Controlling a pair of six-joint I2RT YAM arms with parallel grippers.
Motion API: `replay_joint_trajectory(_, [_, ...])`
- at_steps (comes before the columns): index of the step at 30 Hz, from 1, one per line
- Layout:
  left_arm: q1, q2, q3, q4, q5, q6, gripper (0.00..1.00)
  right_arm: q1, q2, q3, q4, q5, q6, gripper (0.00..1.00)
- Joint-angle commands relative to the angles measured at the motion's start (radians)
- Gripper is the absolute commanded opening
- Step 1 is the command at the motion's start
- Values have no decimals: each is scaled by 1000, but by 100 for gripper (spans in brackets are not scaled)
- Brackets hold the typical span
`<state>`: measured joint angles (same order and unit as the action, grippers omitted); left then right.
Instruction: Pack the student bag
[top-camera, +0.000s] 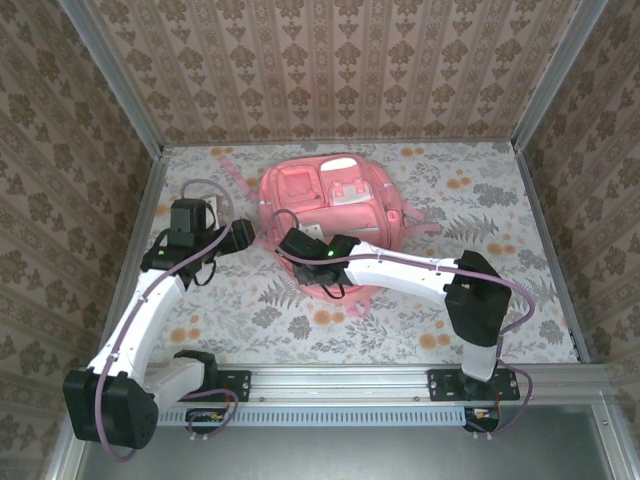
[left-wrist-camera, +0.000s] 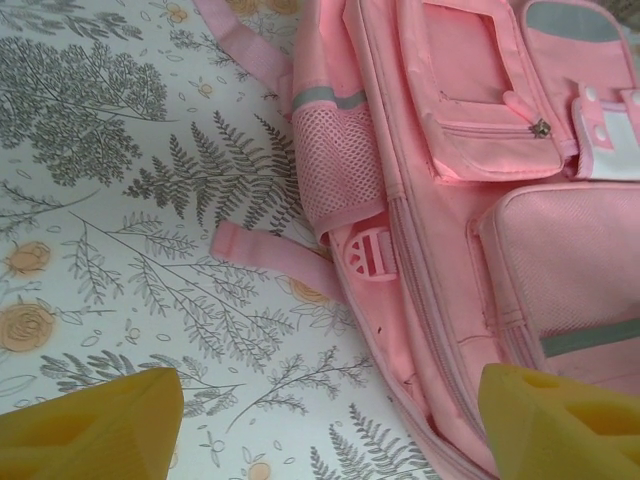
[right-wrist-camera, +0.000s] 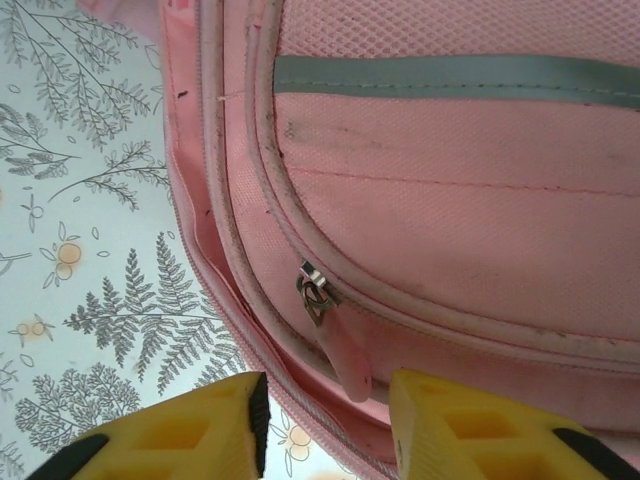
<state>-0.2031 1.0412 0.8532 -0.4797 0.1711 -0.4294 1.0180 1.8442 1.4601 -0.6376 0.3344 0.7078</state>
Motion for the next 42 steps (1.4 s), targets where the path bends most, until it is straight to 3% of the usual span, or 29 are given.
replay_joint_trajectory(1, [13,19,13,19,65,-92,78,-7,38,39,-43,19,-11,35])
replay_joint_trajectory(12, [21,63,-26,125,222,-258,76,-25,80,59,-43,48,-11,28])
replay_joint_trajectory(23, [-18,150,-87,342,349,-439,65,-33,58,46,-42,41,-45,8])
replay_joint_trajectory(29, [-115,284,-43,399,353,-462,56,-50,-19,-39,60,-52,-50,4])
replay_joint_trajectory(37, [-175,431,22,450,378,-446,44,-74,-62,-82,95,-118,-39,0])
replay_joint_trajectory(42, [-197,501,91,384,378,-398,37,-81,-72,-94,127,-124,-27,0])
